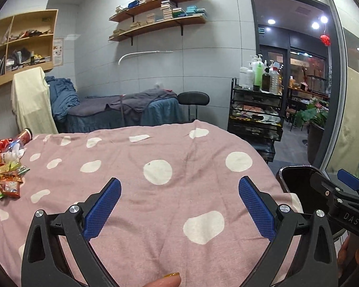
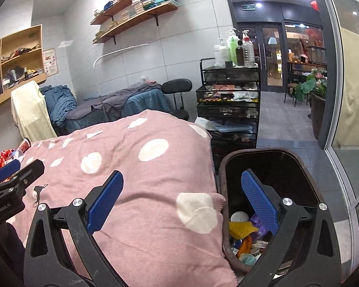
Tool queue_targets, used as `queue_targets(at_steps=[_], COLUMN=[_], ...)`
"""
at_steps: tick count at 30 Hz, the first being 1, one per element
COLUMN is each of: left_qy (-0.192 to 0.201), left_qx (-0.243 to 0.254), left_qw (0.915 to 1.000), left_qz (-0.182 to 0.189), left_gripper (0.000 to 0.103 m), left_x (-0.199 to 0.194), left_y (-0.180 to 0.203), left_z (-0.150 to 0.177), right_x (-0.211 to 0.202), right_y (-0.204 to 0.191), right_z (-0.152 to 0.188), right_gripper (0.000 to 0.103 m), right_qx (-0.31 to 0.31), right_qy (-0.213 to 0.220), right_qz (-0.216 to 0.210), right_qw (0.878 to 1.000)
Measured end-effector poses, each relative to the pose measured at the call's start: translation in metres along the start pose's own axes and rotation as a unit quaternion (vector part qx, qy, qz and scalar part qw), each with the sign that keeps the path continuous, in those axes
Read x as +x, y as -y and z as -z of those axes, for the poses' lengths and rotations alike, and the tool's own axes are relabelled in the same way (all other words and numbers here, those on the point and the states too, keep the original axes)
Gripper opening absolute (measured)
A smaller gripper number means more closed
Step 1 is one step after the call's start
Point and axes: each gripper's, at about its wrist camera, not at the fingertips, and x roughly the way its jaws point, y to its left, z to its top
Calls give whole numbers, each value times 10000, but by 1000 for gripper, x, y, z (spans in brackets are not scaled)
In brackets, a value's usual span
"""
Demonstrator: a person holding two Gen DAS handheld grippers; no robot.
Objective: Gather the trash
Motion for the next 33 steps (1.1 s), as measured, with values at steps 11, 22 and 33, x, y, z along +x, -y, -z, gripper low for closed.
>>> queue_targets(at_steps=[11,22,33], left_qy=[93,209,298], left_qx=[-162,-126,-83], left_qw=[9998,9996,9994], left_qz=[-77,-134,-152], left_gripper=[98,98,98], left_x=[-7,-10,-14], left_y=[-12,-12,-11], left_z=[4,5,5], right_x=[-36,-43,-42], right_y=[-31,-30,-24], right_z=[9,4,4], right_gripper=[97,97,97], right_qx=[-406,-338,-264], right_qy=[880,851,821], right_qz=[-167,-232,-206], right_qw=[9952,9955,9961])
